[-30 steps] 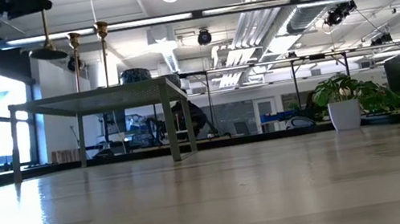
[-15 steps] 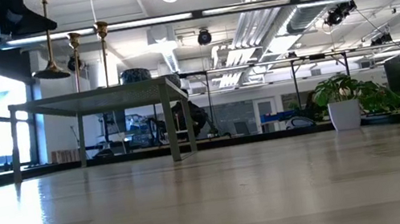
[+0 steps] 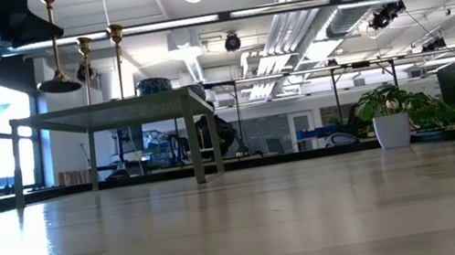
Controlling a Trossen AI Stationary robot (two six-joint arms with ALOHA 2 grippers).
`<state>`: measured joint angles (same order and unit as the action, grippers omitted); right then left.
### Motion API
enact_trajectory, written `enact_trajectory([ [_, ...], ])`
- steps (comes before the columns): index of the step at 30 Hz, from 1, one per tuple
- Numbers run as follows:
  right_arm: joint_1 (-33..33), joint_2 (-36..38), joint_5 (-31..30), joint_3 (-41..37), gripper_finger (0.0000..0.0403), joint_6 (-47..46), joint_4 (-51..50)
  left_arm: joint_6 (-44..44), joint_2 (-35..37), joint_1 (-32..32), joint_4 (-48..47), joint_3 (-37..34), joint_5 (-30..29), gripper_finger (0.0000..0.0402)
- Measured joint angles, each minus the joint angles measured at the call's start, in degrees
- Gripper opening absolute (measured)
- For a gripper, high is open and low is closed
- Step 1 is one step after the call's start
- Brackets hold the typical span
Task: Pick & Place candle stick holders
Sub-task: Put the gold candle holder on the shelf
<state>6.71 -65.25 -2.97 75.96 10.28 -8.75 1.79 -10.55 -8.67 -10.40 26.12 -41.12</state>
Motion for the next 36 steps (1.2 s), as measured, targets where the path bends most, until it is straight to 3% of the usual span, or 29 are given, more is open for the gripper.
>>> enact_trajectory([
  [3,-0.39,0.00,0.62,0.01,0.0303,-0.87,-0.09,2.14,-0.07,0.00,-0.29,-1.94,-0.45,0.0009],
  [9,-2.14,0.00,0.72,0.04,0.0303,-0.54,-3.15,-0.79,0.29,0.00,0.09,-2.15,-8.34,0.0009],
  [16,-3.65,-0.02,0.04,0.04,0.0303,0.22,-3.94,-3.24,4.20,0.00,-0.49,-1.76,-10.40,0.0009],
  [24,-3.75,-0.02,-0.03,0.04,0.0303,1.33,-3.92,-1.59,5.99,0.00,-0.44,-1.77,-9.51,0.0009],
  [29,-3.75,-0.02,0.66,0.04,0.0303,1.75,-5.48,0.86,4.98,0.00,0.78,-2.95,-3.99,0.0009],
  [36,-3.77,-0.04,2.58,0.04,0.0303,1.31,-6.58,1.65,4.31,0.00,0.72,-4.32,-6.41,0.0009],
])
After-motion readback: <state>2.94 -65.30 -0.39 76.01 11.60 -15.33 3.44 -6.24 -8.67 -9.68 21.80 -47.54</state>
